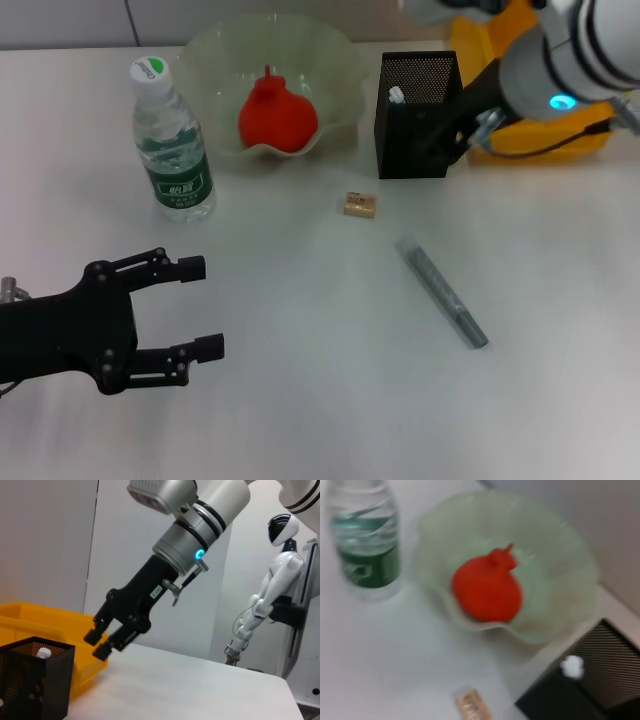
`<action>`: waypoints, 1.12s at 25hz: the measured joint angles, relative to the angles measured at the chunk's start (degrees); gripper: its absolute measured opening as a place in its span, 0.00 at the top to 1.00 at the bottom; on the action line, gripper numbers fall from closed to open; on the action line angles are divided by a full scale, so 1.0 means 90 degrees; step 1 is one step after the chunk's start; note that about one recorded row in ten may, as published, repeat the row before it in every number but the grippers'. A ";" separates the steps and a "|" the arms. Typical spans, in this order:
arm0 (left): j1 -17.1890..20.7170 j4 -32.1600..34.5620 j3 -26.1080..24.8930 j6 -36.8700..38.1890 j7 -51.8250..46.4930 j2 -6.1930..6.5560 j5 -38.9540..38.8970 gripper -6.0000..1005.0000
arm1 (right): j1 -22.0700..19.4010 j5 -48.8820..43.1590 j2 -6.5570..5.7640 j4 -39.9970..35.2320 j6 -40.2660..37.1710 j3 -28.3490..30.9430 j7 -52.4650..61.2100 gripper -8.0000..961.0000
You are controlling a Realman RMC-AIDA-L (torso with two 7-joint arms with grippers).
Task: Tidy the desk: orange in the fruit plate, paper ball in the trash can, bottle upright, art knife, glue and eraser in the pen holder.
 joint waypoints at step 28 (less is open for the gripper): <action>-0.0075 -0.0089 0.0039 -0.0161 0.0000 -0.0015 0.0020 0.15 | 0.0408 0.1905 0.0019 0.3577 0.3242 -0.0471 -0.1022 0.35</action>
